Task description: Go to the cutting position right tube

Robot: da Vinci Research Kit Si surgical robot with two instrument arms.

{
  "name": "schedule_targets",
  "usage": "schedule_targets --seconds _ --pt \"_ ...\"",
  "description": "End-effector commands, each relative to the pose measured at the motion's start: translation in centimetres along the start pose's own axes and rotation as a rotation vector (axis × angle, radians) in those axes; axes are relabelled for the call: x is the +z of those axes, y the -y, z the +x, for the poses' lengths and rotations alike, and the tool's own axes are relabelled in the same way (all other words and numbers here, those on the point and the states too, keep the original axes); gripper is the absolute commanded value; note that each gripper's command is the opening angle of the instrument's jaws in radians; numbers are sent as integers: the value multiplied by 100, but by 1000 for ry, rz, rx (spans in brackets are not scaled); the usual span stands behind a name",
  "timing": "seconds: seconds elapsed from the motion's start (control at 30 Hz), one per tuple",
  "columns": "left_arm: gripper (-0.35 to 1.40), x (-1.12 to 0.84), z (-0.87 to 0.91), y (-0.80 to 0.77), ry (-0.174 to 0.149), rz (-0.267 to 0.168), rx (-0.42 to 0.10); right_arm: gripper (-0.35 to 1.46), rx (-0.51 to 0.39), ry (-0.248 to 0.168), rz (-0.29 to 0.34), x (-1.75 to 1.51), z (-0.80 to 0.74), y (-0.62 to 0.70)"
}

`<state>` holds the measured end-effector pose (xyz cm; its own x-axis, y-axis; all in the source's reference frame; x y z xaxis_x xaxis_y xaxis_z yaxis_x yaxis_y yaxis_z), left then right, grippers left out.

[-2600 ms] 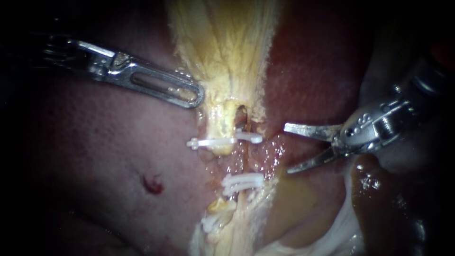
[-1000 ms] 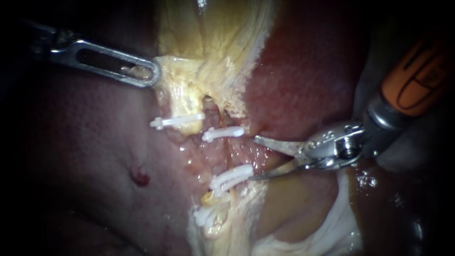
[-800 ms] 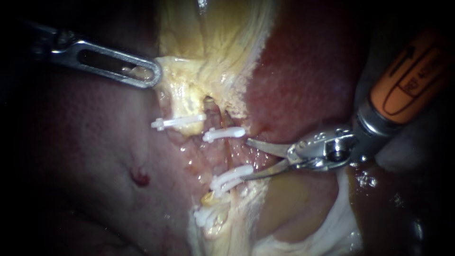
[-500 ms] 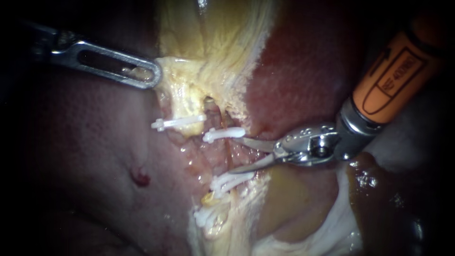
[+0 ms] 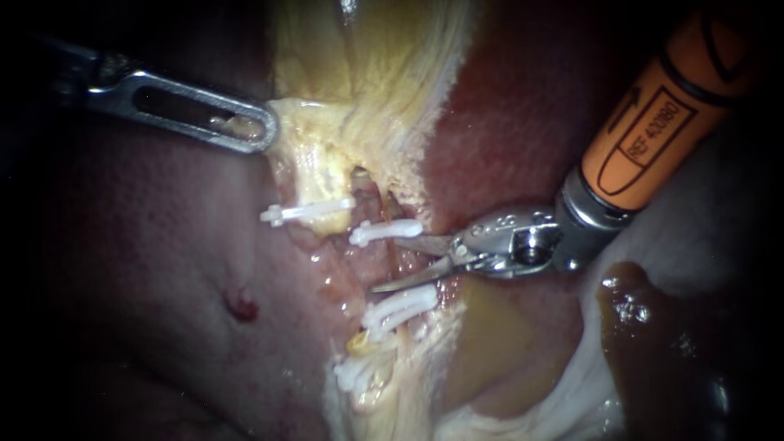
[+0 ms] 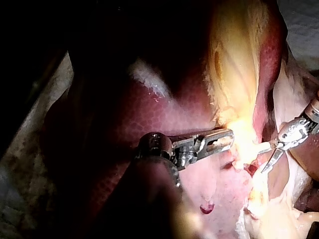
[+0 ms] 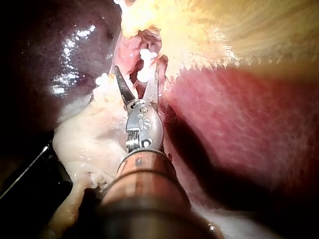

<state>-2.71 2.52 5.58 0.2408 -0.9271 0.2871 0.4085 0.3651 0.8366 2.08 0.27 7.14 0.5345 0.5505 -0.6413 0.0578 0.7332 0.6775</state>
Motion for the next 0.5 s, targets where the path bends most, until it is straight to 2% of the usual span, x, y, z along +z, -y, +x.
schedule_targets --seconds 0.03,0.4,0.5 --pt "-35 0 0 -1 0 0 0 141 -5 0 16 0 -1 0" --pt "-35 0 0 -7 -1 0 0 131 -61 -7 172 14 -13 1" --pt "-35 1 0 -8 0 0 0 131 -73 -12 191 21 -12 0"
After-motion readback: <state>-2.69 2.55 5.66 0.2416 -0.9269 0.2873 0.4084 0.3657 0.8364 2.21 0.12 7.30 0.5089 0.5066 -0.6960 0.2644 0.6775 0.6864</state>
